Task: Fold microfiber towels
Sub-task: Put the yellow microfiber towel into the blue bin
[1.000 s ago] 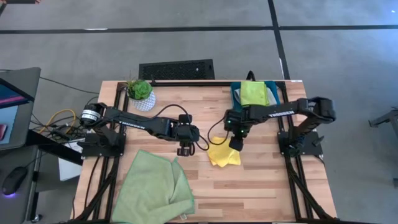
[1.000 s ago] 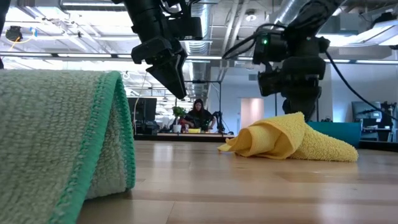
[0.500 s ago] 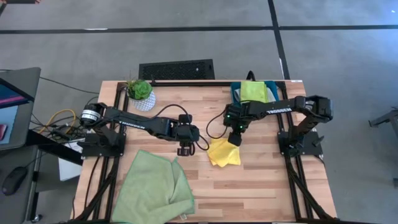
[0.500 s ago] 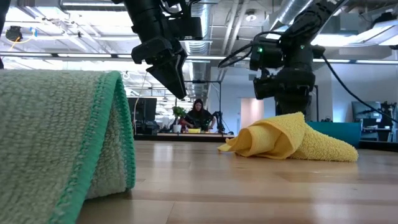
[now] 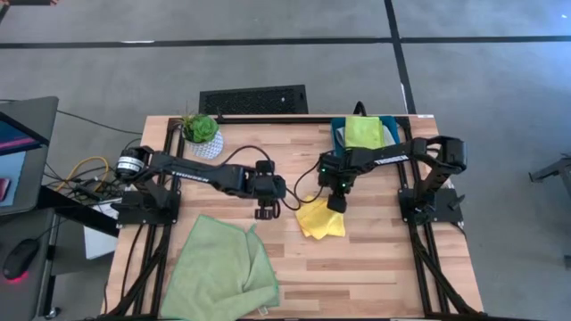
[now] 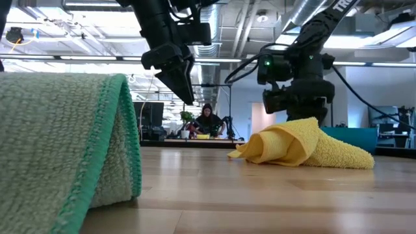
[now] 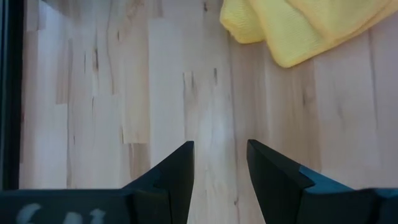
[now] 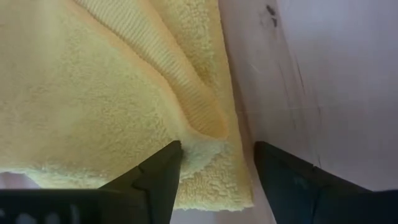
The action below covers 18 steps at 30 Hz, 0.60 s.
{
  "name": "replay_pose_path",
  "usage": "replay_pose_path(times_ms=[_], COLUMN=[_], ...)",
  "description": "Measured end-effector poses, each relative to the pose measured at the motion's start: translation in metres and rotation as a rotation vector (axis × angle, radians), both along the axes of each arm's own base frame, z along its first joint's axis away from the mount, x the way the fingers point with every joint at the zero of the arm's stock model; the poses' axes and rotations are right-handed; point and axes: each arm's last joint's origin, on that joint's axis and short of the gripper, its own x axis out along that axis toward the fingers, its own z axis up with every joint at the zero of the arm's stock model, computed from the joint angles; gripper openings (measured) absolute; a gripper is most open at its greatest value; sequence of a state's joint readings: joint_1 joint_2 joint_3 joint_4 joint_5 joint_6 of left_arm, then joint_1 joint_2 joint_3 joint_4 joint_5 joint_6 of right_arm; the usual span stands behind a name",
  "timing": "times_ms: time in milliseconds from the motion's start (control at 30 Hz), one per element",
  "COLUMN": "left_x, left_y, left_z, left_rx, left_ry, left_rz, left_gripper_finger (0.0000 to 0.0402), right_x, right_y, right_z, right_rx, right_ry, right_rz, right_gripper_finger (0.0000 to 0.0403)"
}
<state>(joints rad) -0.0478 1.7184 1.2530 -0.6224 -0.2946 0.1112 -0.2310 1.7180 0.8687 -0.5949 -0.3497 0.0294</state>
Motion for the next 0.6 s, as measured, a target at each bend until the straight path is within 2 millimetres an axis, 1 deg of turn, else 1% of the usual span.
replay_pose_path(times_ms=[100,167,233,367,400,433,533,600], left_x=[0.0,0.0,0.0,0.0,0.0,0.0,0.0,-0.001], left_y=[0.003,0.005,0.007,0.008,0.008,0.008,0.008,0.008], left_z=[0.0,0.0,0.0,0.0,0.0,0.0,0.0,-0.001], left_rx=[0.0,0.0,0.0,0.0,0.0,0.0,0.0,0.0], left_ry=[0.0,0.0,0.0,0.001,0.001,0.001,0.007,0.018], left_rz=[0.01,0.015,0.019,0.022,0.022,0.022,0.022,0.023], left_gripper_finger=[0.0142,0.0142,0.0142,0.0142,0.0142,0.0142,0.0142,0.0142], right_x=[0.0,-0.001,-0.001,-0.003,-0.004,-0.005,-0.011,-0.016], right_y=[0.0,0.0,-0.001,-0.002,-0.003,-0.004,-0.008,-0.01], right_z=[0.001,0.003,0.005,0.008,0.01,0.012,0.02,0.028], right_rx=[-0.007,-0.027,-0.055,-0.091,-0.101,-0.107,-0.115,-0.156], right_ry=[-0.005,-0.017,-0.021,-0.03,-0.028,-0.028,-0.02,-0.016], right_rz=[0.006,0.006,0.007,0.023,0.011,0.001,-0.03,-0.047], right_gripper_finger=[0.0224,0.0199,0.0157,0.0041,0.0023,0.0016,0.0017,0.001])
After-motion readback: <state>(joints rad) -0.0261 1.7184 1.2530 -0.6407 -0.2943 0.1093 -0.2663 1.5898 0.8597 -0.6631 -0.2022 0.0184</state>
